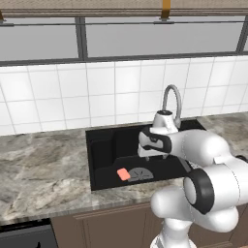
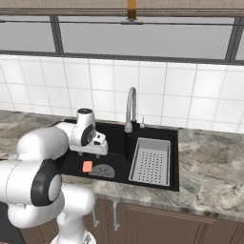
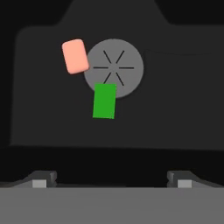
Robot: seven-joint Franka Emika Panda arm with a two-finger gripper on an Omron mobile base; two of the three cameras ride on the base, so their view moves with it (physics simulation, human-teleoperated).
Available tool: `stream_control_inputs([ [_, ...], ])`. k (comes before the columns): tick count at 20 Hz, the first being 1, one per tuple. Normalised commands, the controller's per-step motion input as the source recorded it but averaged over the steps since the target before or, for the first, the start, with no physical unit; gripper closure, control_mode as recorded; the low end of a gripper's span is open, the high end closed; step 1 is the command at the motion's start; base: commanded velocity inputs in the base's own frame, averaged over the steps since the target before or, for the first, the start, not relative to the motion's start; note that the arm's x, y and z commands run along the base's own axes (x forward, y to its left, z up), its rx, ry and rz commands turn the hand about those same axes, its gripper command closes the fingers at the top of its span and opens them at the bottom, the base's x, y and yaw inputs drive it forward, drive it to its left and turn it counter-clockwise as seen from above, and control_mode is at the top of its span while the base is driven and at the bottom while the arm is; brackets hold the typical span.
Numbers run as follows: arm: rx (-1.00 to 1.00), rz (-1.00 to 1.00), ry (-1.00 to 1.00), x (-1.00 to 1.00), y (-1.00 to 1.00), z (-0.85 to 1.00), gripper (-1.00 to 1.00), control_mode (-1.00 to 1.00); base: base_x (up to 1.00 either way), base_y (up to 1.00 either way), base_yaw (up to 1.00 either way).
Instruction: Pick up the sponge and bar soap from the sink, and place them back in the cabinet, and close the cabinet door.
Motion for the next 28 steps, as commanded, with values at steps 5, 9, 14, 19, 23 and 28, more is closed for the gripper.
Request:
stream_control_inputs([
  [5,0.0,0.0,0.0,0.14,0.0,-0.1,-1.0,-1.0,0.0,0.0,0.0],
  [9,0.0,0.0,0.0,0.21,0.0,-0.08,-1.0,-1.0,0.0,0.0,0.0],
  [14,0.0,0.0,0.0,0.27,0.0,-0.02,-1.0,-1.0,0.0,0.0,0.0],
  [19,0.0,0.0,0.01,0.26,0.03,-0.09,-1.0,-1.0,0.0,0.0,0.0],
  [23,0.0,0.0,0.03,0.17,0.02,-0.14,-1.0,-1.0,0.0,0.0,0.0],
  [28,0.0,0.0,0.05,0.16,0.0,-0.14,-1.0,-1.0,0.0,0.0,0.0],
])
